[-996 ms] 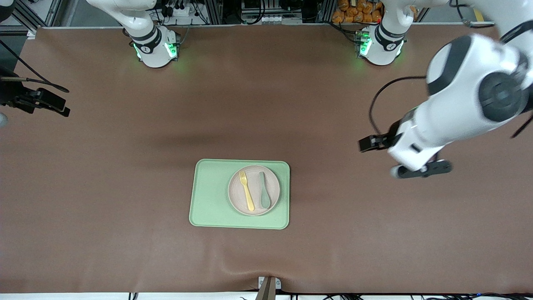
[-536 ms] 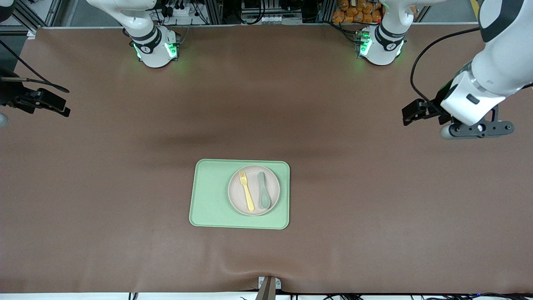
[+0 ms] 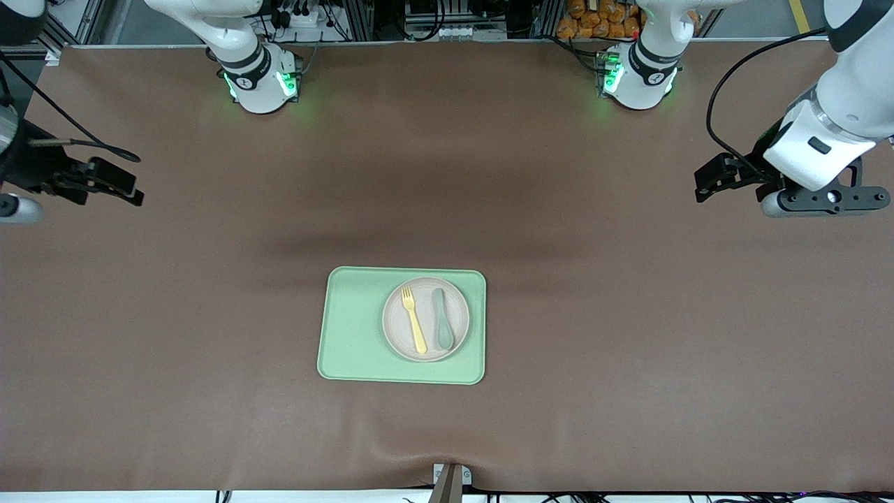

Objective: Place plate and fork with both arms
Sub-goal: 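Reach the right gripper over the plate toward the yellow fork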

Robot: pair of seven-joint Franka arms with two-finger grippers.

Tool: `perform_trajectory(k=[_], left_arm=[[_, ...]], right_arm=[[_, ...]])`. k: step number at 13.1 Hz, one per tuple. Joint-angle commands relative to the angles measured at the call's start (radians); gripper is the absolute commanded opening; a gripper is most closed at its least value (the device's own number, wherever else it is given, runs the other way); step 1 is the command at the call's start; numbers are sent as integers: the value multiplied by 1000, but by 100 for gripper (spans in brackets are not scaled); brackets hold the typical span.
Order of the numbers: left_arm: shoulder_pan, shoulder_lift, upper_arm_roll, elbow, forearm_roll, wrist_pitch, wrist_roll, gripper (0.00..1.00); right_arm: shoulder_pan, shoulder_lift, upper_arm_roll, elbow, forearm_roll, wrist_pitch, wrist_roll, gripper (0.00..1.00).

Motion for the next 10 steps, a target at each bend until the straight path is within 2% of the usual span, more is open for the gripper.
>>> perform_trajectory(k=[1, 5, 8, 10], left_arm=[[20, -13, -7, 6, 18, -12, 39, 100], [22, -14, -1, 11, 38, -21, 114, 100], [40, -16, -1, 14, 38, -21, 126, 100], [57, -20, -1, 14, 36, -21, 129, 100]], right_arm=[[57, 65, -1, 19, 10, 81, -6, 100], [139, 198, -1, 20, 10, 238, 11, 100], [212, 293, -1, 51, 5, 288, 26, 100], [272, 365, -1, 74, 7, 374, 117, 100]])
